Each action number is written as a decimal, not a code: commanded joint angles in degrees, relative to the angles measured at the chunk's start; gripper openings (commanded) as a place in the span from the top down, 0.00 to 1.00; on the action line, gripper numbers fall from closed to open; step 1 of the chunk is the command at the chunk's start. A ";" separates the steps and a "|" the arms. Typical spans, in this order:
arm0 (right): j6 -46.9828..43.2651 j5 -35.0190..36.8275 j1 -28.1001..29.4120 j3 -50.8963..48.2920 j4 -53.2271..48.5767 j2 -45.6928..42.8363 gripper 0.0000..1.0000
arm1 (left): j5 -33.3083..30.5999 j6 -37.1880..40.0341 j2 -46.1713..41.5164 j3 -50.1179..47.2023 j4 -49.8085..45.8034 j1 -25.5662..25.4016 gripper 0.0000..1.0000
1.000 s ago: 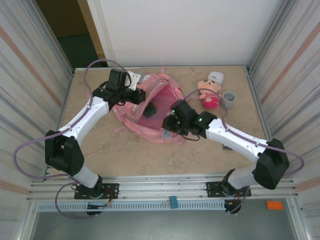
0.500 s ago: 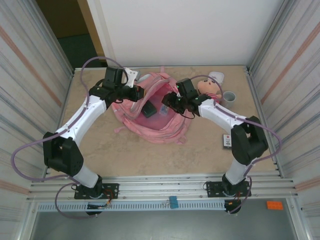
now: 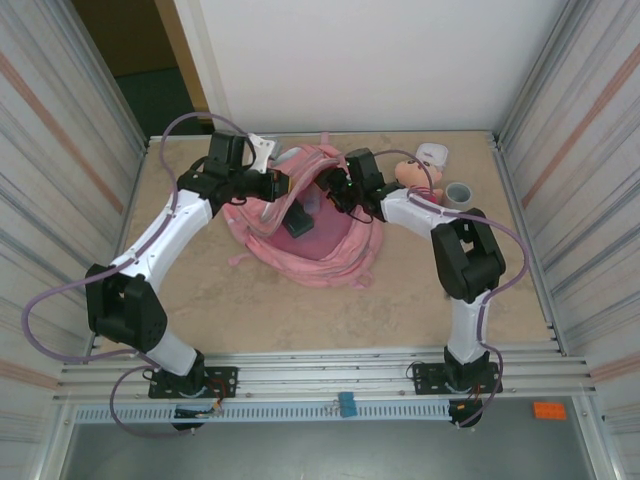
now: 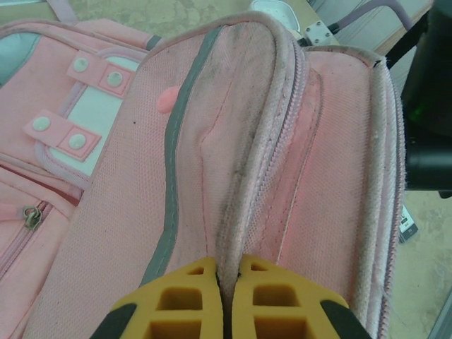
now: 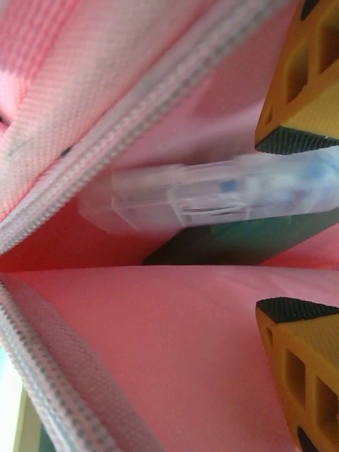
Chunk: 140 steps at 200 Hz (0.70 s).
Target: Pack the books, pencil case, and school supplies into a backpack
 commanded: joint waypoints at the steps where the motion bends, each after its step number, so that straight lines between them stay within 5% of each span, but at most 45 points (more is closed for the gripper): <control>1: 1.66 -0.87 0.48 1.36 1.36 0.64 0.38 | 1.63 -0.36 -1.28 3.82 2.19 0.70 1.00; 62: -6.33 3.96 1.38 -13.59 0.10 -16.26 0.38 | 0.14 3.23 -0.59 2.63 -0.79 0.70 1.00; 122: -16.31 12.62 4.47 -25.01 -11.99 -37.11 0.38 | 0.82 10.03 0.38 -4.59 -0.51 -1.95 1.00; 140: -21.59 13.67 5.01 -25.97 -12.54 -40.25 0.37 | 2.79 14.06 1.79 -5.84 -1.39 -5.83 0.83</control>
